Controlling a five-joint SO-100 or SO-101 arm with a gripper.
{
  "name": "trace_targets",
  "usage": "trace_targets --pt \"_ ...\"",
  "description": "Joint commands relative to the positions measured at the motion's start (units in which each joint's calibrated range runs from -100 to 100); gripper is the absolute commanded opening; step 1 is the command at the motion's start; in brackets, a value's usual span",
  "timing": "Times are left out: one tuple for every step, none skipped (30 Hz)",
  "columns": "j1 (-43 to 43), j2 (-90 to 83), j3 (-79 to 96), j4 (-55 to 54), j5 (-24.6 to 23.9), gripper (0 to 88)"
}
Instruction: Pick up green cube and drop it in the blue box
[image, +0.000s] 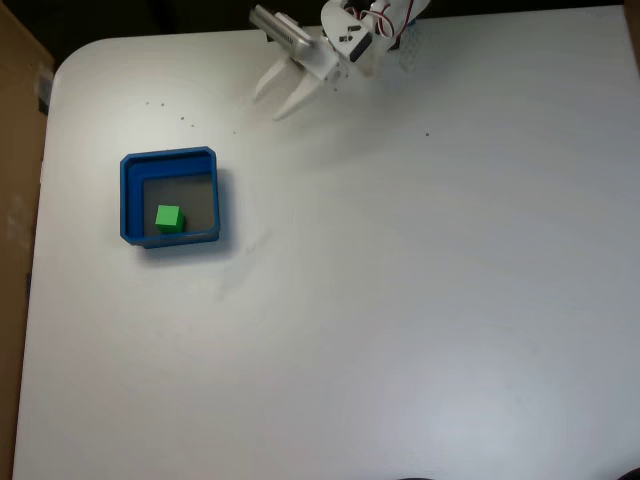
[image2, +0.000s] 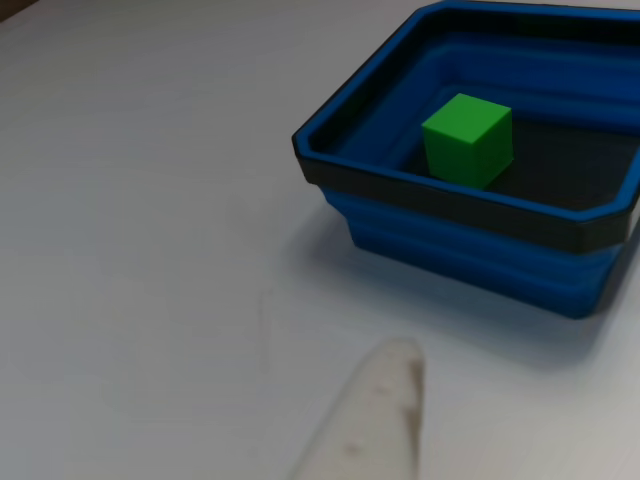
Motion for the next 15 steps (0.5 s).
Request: trace_targets --pt "-1.2 -5.7 1.8 -1.3 0.3 23.0" --pt "-1.2 -6.0 1.8 -1.3 0.3 23.0" --pt "-1.3 -6.3 1.7 -1.2 0.3 23.0" --pt "-1.3 -6.3 1.7 -1.1 0.3 23.0" --pt "-1.3 -6.3 1.7 -1.0 0.3 23.0" --pt "-1.4 -6.3 1.7 -0.9 0.3 23.0" --pt "-1.5 -6.3 1.7 -0.9 0.3 23.0" --pt "-2.0 -6.4 1.8 -0.9 0.3 23.0" --pt "-3.0 -6.4 1.8 -0.9 0.3 23.0" --pt "-4.6 -6.4 1.8 -0.9 0.2 23.0" --pt "-6.5 -6.4 1.8 -0.9 0.0 23.0" --pt "-8.5 -6.5 1.8 -0.9 0.0 23.0" --pt "-10.4 -6.5 1.8 -0.9 0.0 23.0" --pt "-12.0 -6.5 1.8 -0.9 0.0 23.0" --pt "-13.5 -6.5 1.8 -0.9 0.0 23.0"
